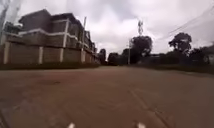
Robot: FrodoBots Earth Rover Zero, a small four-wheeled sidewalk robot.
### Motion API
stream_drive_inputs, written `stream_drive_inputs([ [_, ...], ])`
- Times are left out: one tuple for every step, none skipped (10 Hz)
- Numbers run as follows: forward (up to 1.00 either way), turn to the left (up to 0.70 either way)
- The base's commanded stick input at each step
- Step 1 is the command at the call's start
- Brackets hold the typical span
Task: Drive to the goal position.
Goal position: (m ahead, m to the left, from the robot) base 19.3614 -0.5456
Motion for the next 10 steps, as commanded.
stream_drive_inputs([
  [0.7,0.0],
  [0.7,0.0],
  [0.7,0.0],
  [0.7,0.0],
  [0.7,0.0],
  [0.7,0.0],
  [0.7,0.0],
  [0.7,0.0],
  [0.7,0.0],
  [0.7,0.0],
])
